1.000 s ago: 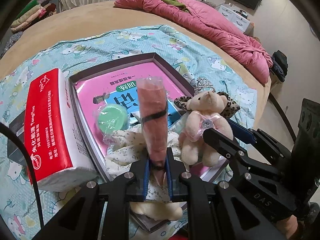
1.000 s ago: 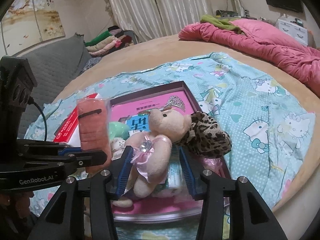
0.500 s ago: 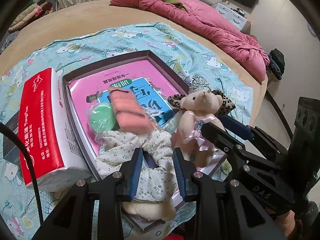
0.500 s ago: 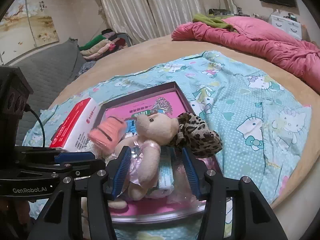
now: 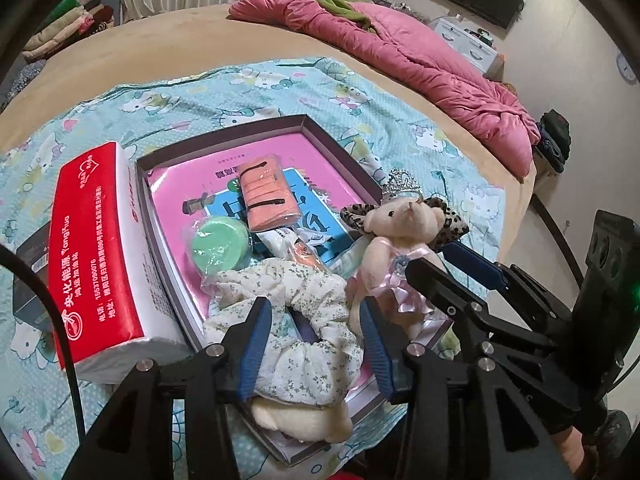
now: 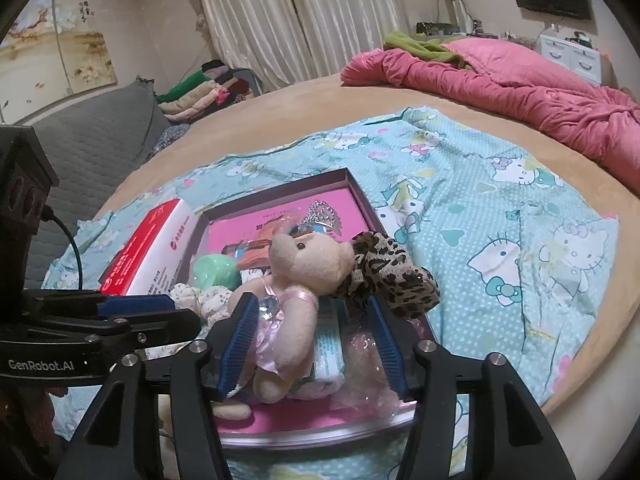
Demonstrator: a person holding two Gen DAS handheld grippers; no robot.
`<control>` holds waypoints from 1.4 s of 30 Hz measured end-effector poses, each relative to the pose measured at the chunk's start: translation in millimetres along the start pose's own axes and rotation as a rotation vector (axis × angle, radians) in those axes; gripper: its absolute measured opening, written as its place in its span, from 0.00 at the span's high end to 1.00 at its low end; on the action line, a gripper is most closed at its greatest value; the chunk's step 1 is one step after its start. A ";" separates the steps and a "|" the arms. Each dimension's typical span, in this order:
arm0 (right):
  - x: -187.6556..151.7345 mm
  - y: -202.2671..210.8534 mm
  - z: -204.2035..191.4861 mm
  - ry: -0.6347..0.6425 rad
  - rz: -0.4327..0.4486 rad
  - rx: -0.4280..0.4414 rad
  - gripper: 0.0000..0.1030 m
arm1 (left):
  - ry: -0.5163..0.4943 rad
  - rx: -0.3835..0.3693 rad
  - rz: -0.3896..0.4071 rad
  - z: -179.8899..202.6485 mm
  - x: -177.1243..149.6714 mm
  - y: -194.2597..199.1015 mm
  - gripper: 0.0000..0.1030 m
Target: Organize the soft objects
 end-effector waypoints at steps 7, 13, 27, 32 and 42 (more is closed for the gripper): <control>2.0 4.1 -0.2 0.004 0.013 -0.023 0.34 | 0.006 0.018 0.021 -2.1 -1.8 5.8 0.43; 2.6 7.0 -1.1 0.009 0.011 -0.056 0.28 | 0.026 0.031 0.032 -7.5 -3.7 11.1 0.38; 9.4 20.7 -13.5 0.034 0.026 -0.136 0.25 | 0.043 0.063 0.064 -14.4 -13.5 29.6 0.18; 14.2 29.4 -19.5 0.043 0.036 -0.154 0.24 | 0.058 0.093 0.086 -20.3 -16.8 39.8 0.16; 32.0 54.1 -47.9 0.096 0.064 -0.160 0.23 | 0.077 0.127 0.148 -33.0 -25.0 75.3 0.15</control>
Point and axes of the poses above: each gripper's, at about its wrist camera, not at the fingertips, and y roughly against the way its jaws point, z to its right, x to its top, the point moved 1 cm from there along -y, roughly the way its jaws point, and after that the axes turned 10 degrees about y, right-handed, at the moved point
